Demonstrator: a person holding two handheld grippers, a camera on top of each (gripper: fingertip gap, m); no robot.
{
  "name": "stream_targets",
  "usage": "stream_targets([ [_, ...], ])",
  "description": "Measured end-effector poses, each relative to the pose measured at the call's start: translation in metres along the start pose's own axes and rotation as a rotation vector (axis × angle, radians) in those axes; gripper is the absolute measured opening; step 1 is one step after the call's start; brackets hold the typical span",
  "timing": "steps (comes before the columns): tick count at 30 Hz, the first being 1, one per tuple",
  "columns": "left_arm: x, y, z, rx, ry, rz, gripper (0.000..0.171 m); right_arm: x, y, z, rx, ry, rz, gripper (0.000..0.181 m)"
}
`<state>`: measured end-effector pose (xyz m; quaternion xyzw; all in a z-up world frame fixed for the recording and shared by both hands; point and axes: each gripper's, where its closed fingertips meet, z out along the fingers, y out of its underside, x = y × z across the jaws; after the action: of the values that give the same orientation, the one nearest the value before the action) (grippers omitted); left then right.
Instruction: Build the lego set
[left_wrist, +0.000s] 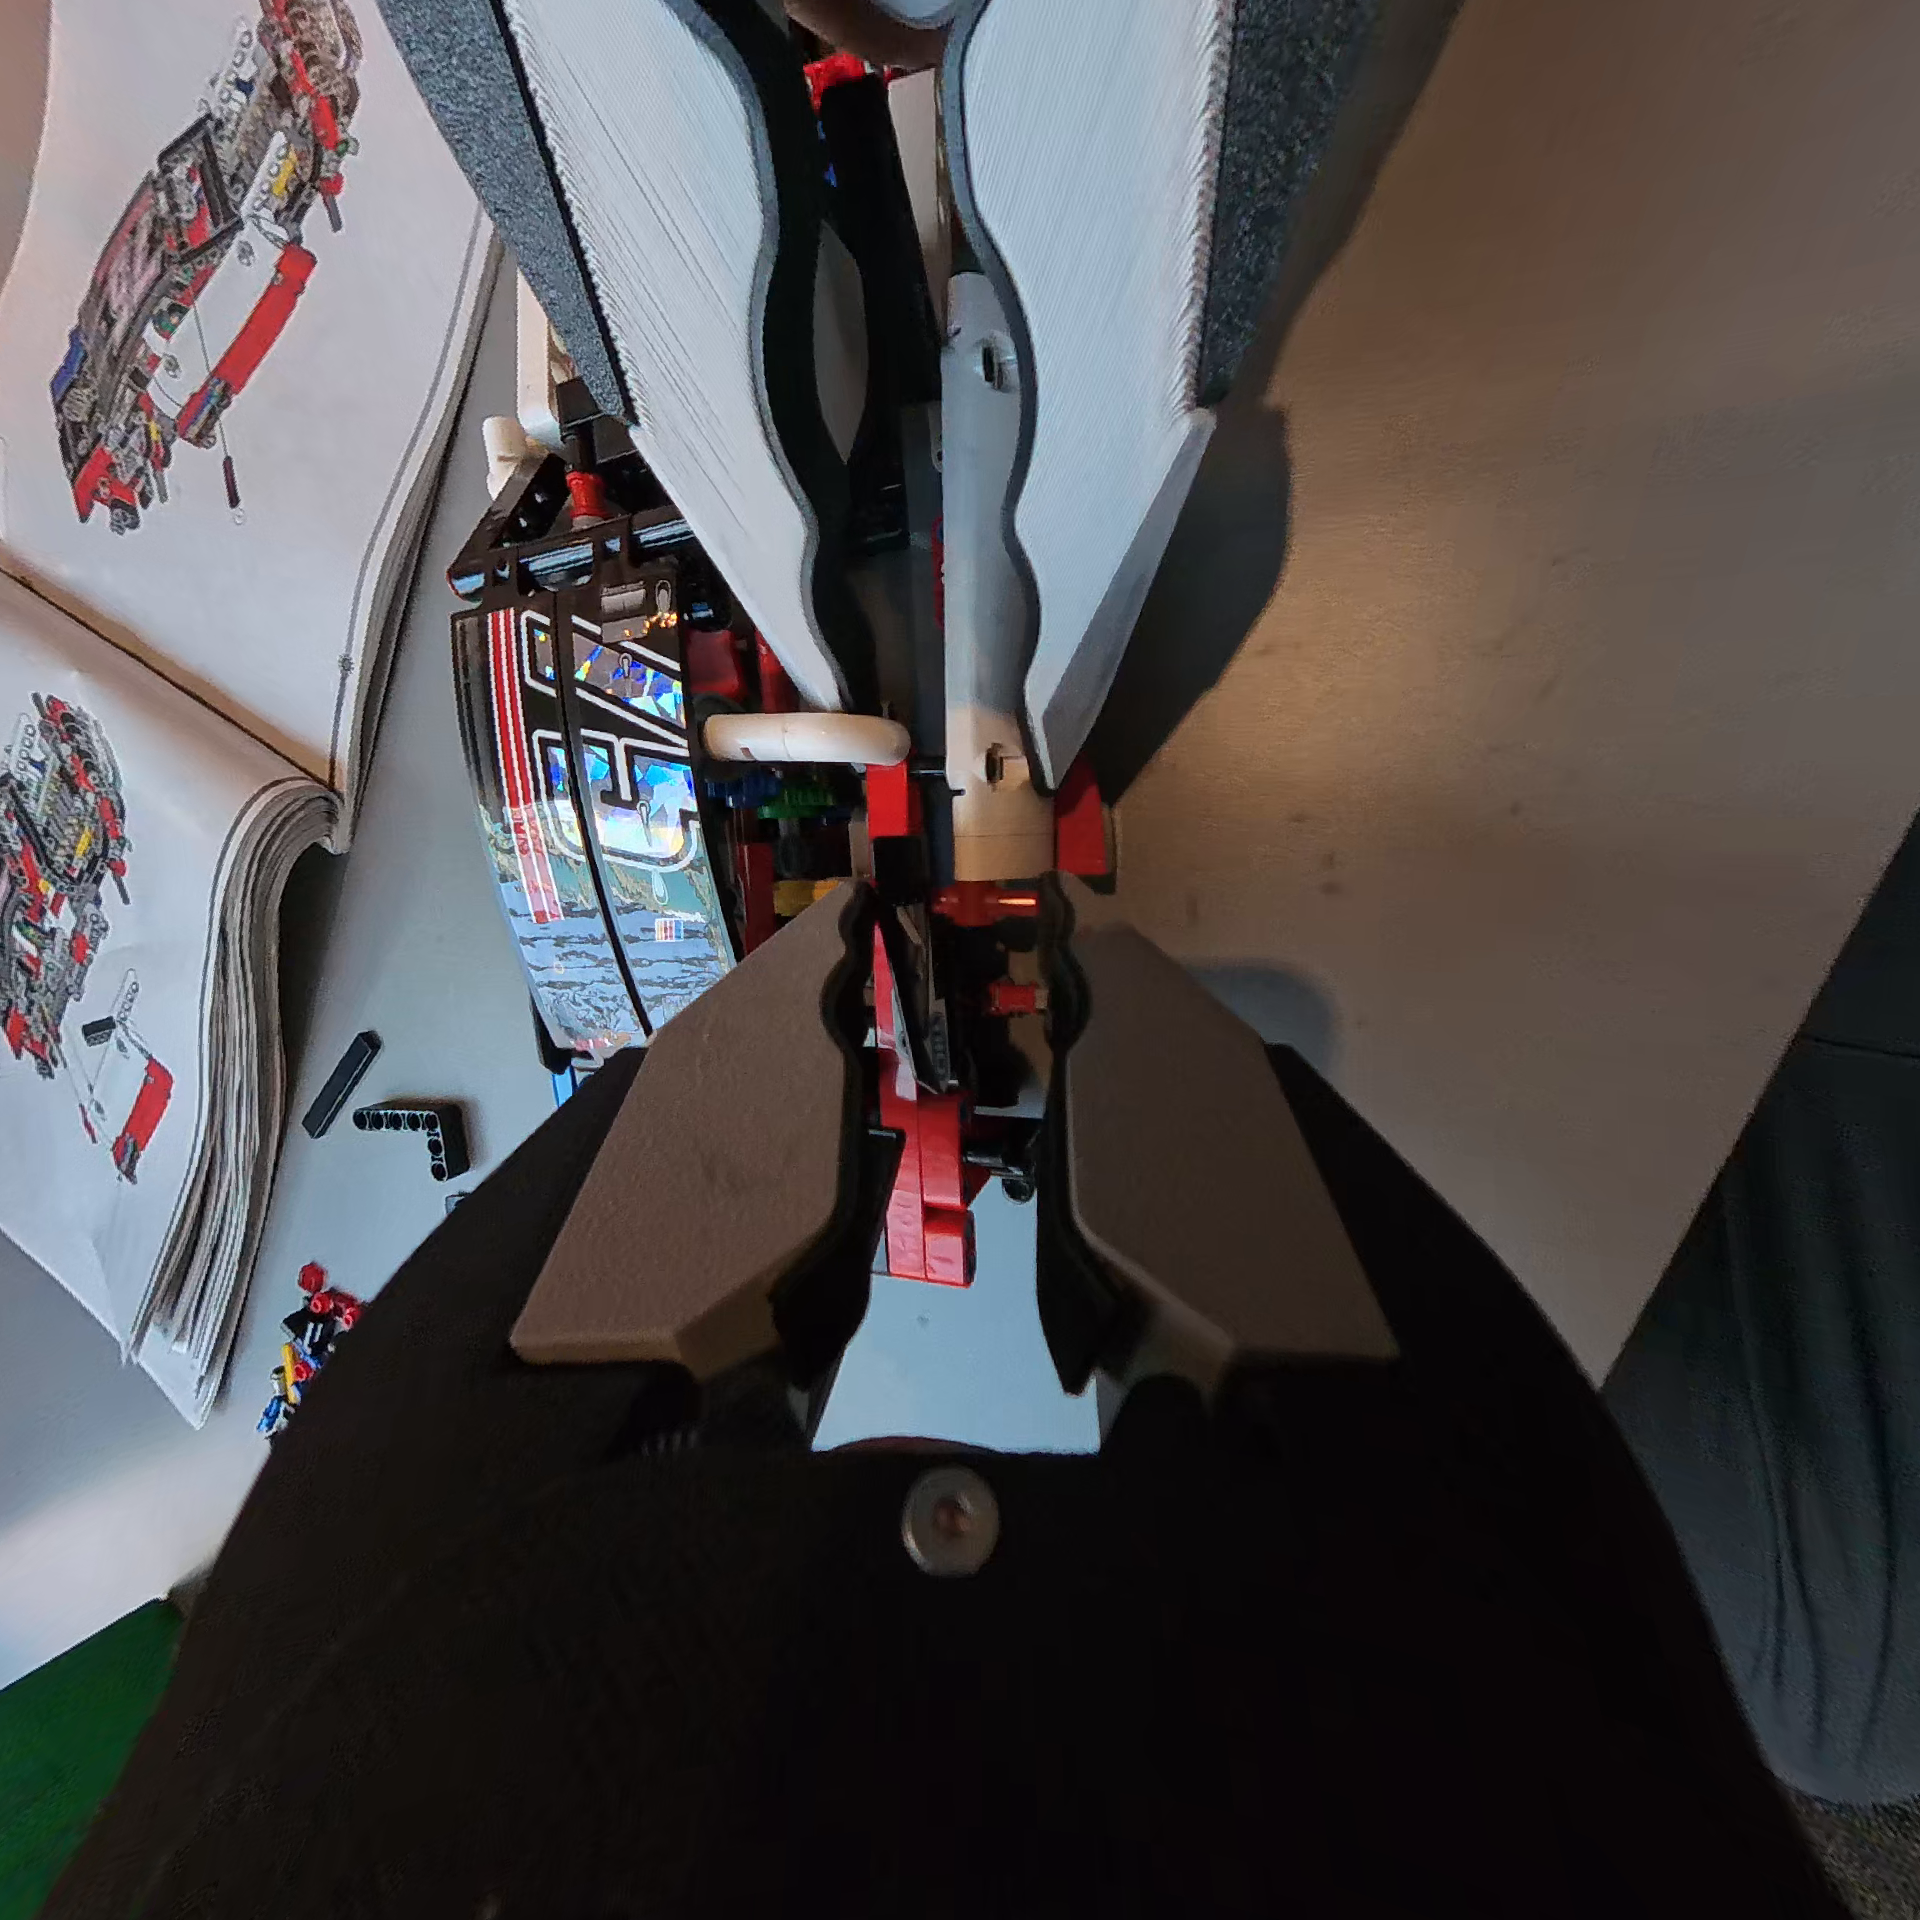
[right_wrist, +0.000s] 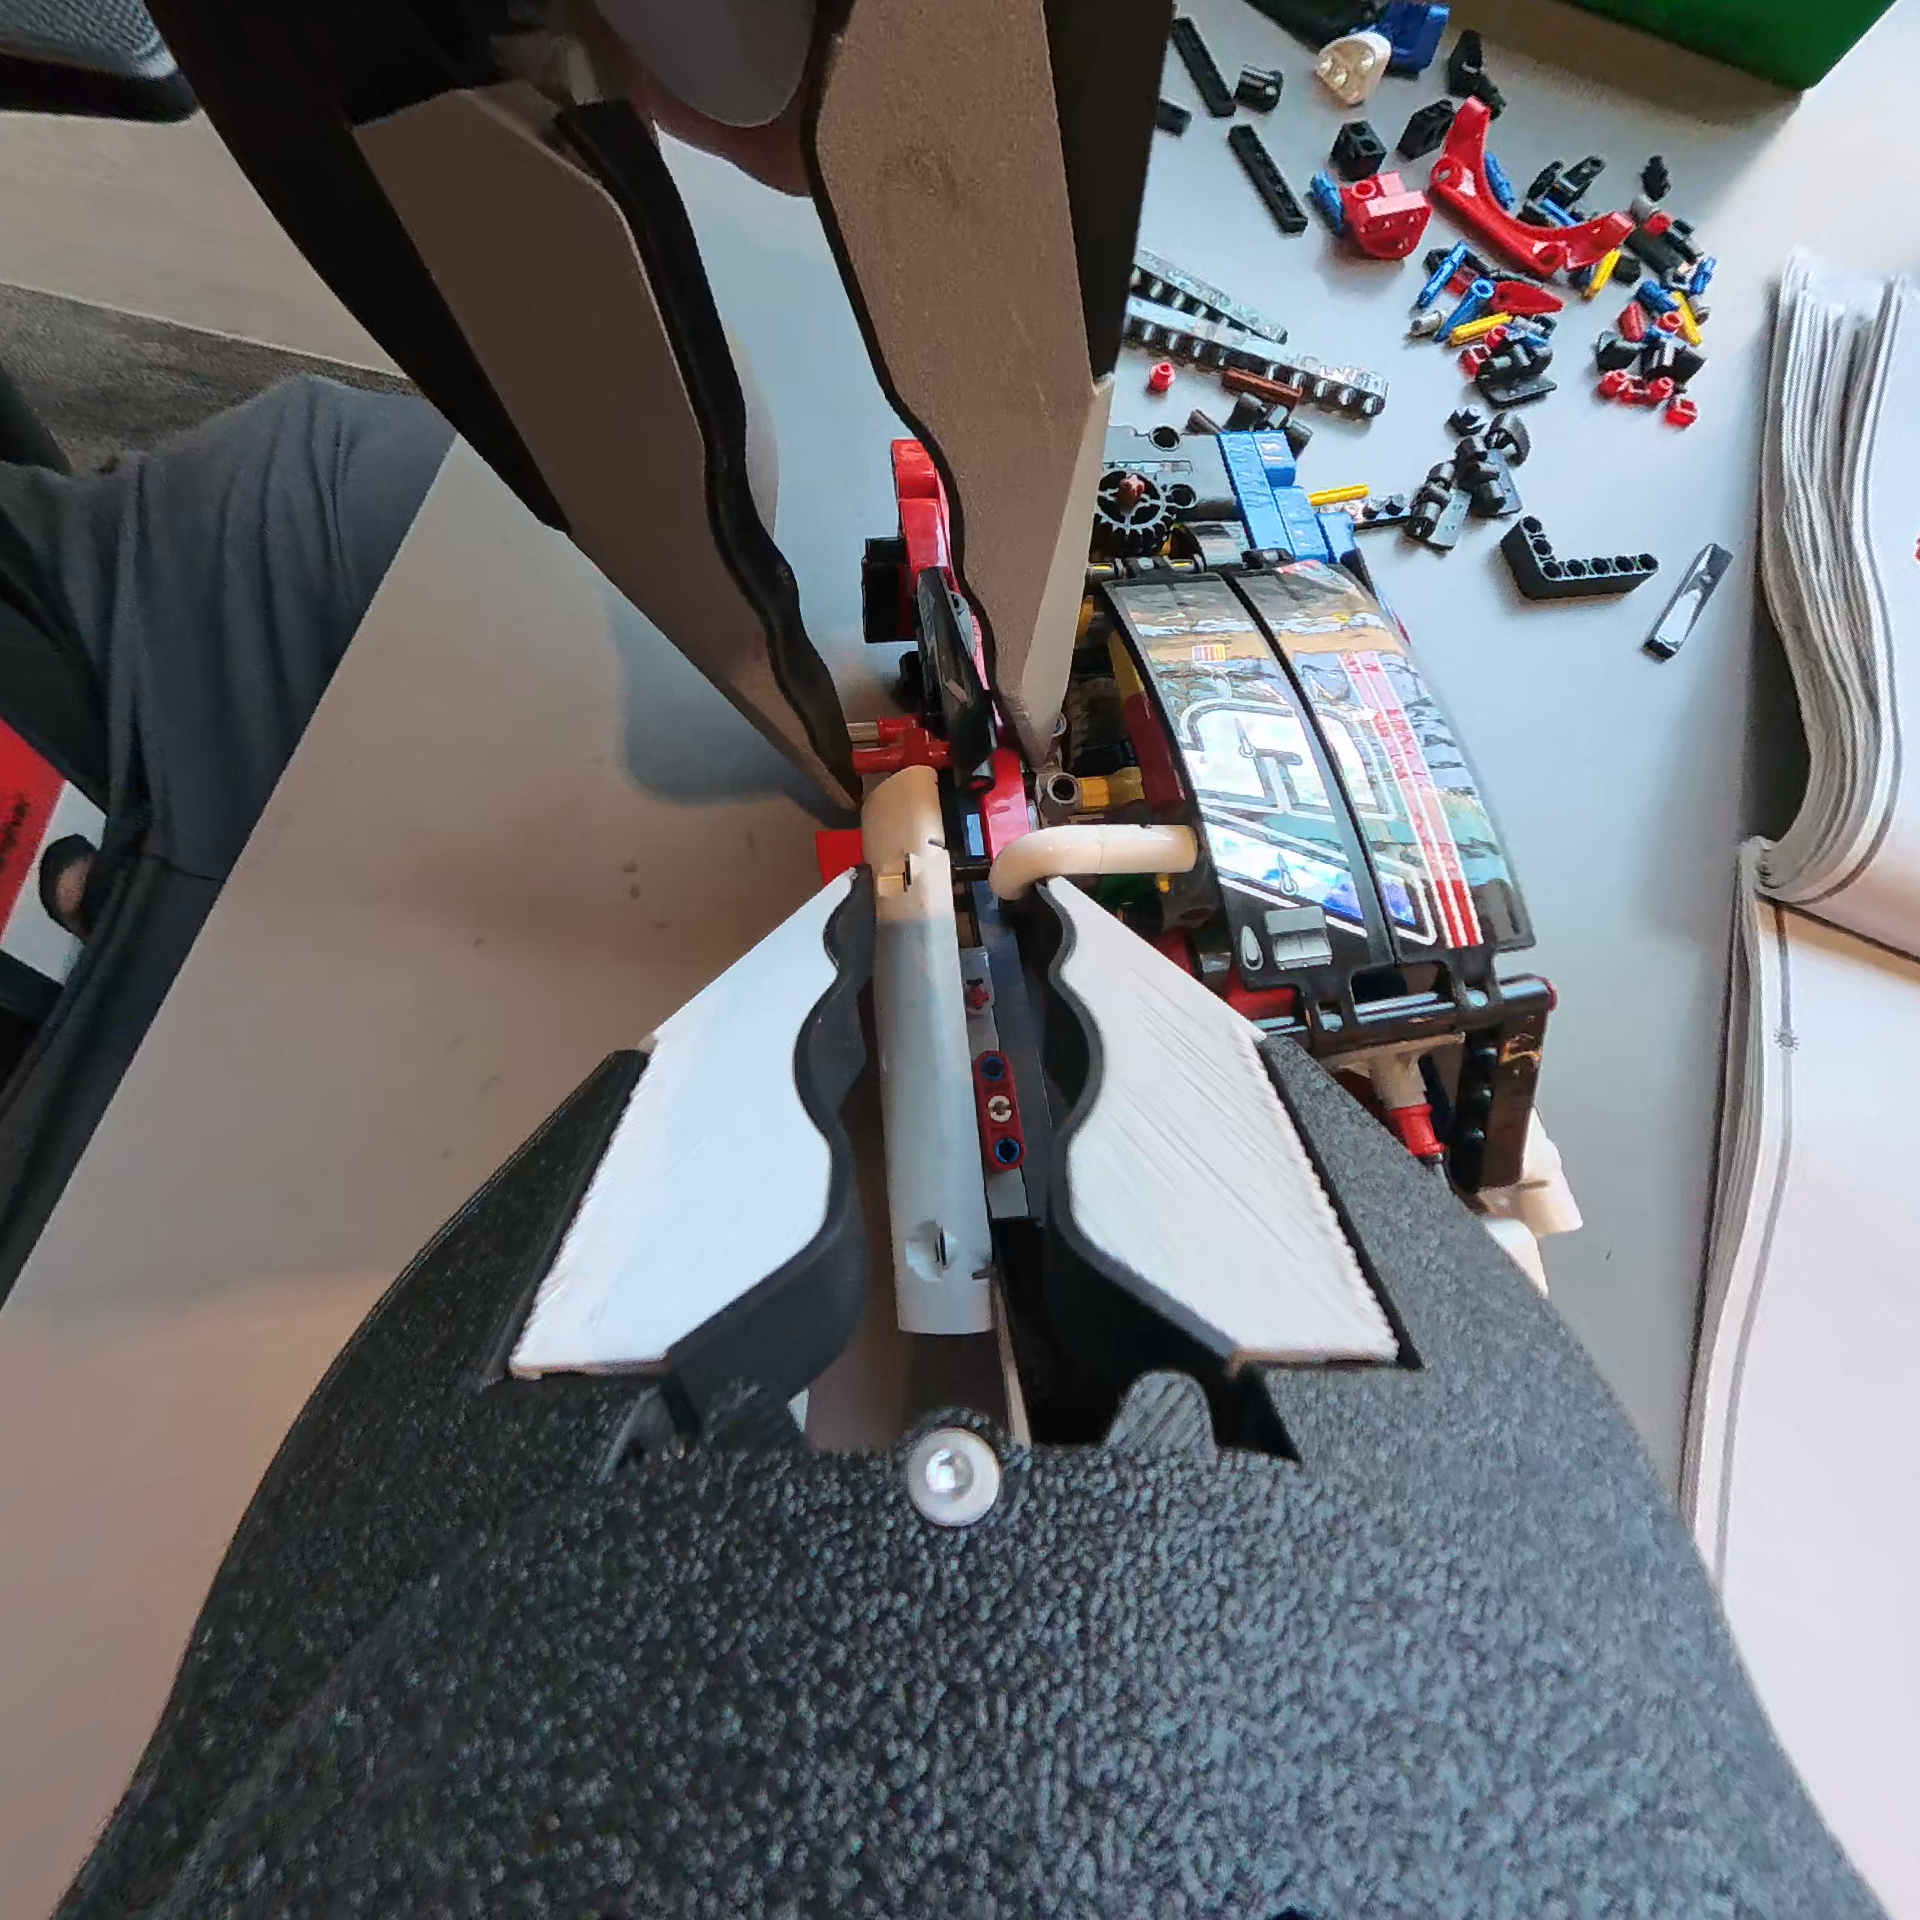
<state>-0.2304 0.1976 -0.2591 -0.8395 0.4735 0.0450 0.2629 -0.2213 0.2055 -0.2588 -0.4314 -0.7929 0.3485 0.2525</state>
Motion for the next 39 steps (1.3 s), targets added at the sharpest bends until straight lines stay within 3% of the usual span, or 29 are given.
stream_targets([
  [8, -0.0007, 0.0021, -0.0028, 0.008, 0.005, -0.044, 0.027, 0.0006, -0.0035, 0.0015, 0.002, 0.017, -0.061, 0.023],
  [17, 0.0012, 0.0016, -0.0025, -0.005, 0.022, -0.072, 0.027, -0.0007, -0.0034, 0.0006, -0.041, -0.115, 0.135, 0.022],
  [22, 0.0005, 0.0019, -0.0039, 0.004, 0.043, -0.102, 0.027, 0.0004, -0.0048, 0.0001, 0.020, -0.026, 0.009, 0.024],
  [33, -0.0010, 0.0039, -0.0035, -0.025, 0.060, -0.093, 0.027, 0.0011, -0.0090, 0.0025, 0.046, 0.005, -0.098, 0.023],
  [39, -0.0014, 0.0046, -0.0035, -0.025, 0.086, -0.141, 0.027, 0.0013, -0.0073, 0.0035, 0.023, -0.052, -0.029, 0.023],
])
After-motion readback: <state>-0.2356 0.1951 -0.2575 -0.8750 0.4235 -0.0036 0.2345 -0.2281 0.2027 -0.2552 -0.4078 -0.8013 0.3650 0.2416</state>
